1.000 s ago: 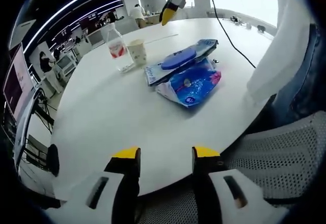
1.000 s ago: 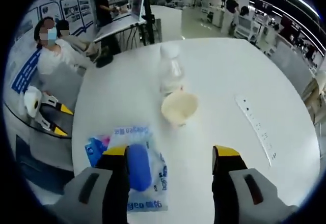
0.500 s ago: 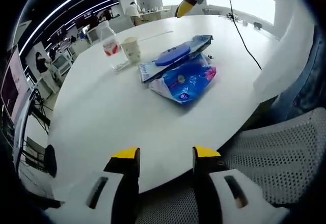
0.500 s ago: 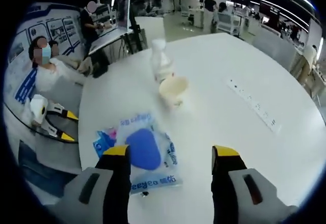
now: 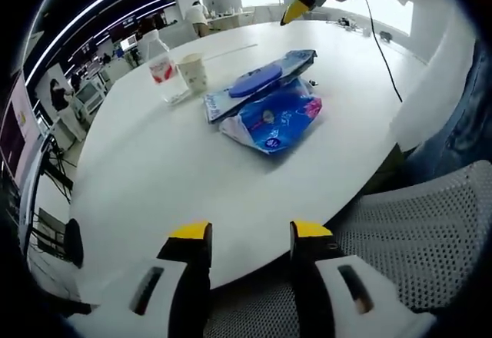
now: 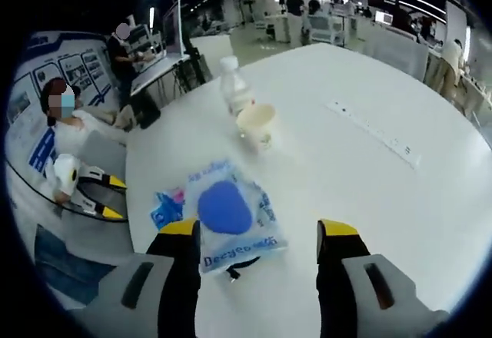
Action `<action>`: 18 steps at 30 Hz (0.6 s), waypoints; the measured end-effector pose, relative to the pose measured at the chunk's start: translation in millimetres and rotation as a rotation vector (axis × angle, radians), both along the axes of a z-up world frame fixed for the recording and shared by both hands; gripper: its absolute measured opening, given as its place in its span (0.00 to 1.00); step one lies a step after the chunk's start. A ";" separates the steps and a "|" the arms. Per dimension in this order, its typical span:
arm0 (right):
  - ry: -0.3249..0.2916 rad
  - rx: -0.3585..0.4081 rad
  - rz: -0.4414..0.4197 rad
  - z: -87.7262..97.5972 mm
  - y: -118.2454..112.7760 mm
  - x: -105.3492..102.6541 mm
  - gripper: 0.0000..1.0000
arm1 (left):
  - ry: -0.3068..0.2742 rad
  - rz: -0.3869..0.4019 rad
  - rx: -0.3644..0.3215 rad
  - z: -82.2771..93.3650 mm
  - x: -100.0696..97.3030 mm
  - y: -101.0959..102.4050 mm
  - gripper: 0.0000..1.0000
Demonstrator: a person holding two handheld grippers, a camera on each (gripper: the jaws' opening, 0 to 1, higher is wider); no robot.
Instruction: Arrange the tabletop items into an orderly group along one side of the table until the central work area is clear of visible clutter.
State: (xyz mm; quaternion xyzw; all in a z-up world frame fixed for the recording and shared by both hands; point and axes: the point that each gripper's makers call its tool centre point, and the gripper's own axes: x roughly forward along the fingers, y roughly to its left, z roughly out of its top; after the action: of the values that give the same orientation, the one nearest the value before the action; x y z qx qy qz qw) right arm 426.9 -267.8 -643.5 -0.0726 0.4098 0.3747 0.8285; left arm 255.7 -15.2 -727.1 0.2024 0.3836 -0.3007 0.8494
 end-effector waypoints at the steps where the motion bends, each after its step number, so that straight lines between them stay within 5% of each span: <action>1: 0.002 0.007 -0.003 -0.3 -0.2 -0.6 0.60 | 0.001 0.003 0.003 -0.5 0.1 0.8 0.40; 12: 0.005 0.092 -0.022 -1.9 -3.3 -12.1 0.59 | -0.054 0.080 0.037 4.7 9.2 17.0 0.37; 18: -0.017 0.118 0.001 3.9 -11.3 -18.3 0.58 | -0.131 0.124 -0.045 22.3 18.4 14.6 0.44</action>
State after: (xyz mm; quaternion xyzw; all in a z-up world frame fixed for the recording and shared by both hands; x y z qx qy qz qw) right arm 408.5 -279.1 -639.6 -0.0270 0.3799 0.3978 0.8347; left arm 274.1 -0.7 -704.7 0.1782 0.3323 -0.2420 0.8940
